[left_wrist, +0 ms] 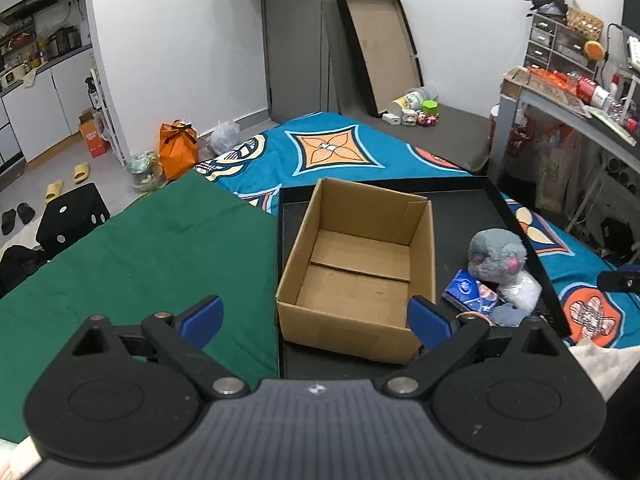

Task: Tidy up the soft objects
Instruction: 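Hold the cardboard box wall with the left gripper while the right gripper grasps the grey plush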

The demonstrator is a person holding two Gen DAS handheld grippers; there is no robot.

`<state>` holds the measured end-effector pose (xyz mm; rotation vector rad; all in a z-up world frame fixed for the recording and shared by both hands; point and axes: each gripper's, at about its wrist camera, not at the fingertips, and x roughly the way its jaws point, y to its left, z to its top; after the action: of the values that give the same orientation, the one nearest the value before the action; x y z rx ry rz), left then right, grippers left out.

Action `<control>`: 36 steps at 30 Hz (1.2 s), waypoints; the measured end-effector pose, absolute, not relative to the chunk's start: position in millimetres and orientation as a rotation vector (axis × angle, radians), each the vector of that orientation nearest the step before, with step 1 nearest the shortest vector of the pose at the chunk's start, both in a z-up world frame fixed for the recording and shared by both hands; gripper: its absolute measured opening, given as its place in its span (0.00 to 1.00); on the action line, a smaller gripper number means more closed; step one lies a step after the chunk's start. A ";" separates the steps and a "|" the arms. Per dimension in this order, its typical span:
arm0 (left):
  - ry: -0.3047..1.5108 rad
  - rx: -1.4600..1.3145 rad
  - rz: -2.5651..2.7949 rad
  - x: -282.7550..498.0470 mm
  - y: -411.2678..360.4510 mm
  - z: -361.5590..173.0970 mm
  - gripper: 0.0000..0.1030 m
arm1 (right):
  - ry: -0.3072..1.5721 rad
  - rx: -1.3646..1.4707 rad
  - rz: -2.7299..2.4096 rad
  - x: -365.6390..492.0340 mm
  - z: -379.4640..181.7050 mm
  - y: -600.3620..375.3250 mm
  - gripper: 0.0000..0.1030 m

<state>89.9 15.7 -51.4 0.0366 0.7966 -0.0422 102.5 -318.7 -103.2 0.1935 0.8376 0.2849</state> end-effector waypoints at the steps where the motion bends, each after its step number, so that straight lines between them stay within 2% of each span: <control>1: 0.799 0.036 -0.041 92.8 16.2 -53.4 0.94 | 0.845 0.198 0.288 105.8 -106.7 -318.7 0.90; 9: 0.810 0.034 -0.002 118.6 20.2 -74.0 0.93 | 0.882 0.194 0.284 131.4 -126.4 -313.3 0.87; 18: 0.825 0.043 0.043 143.3 26.0 -99.6 0.85 | 0.903 0.193 0.266 155.0 -138.5 -303.7 0.87; 22: 0.835 0.018 0.061 156.0 31.6 -114.6 0.73 | 0.903 0.184 0.248 164.1 -142.5 -297.6 0.87; 29: 0.864 -0.003 0.056 175.4 35.1 -138.3 0.61 | 0.898 0.188 0.211 175.9 -150.3 -290.9 0.87; 33: 0.876 -0.029 0.047 181.2 35.1 -145.5 0.44 | 0.881 0.153 0.177 178.2 -153.9 -286.6 0.87; 36: 0.895 -0.043 0.052 183.7 35.3 -150.0 0.22 | 0.888 0.155 0.173 182.3 -156.5 -285.6 0.86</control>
<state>183.7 35.3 -150.0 -0.0430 0.8951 0.0516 182.3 -285.6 -156.5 0.1554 0.8878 0.1727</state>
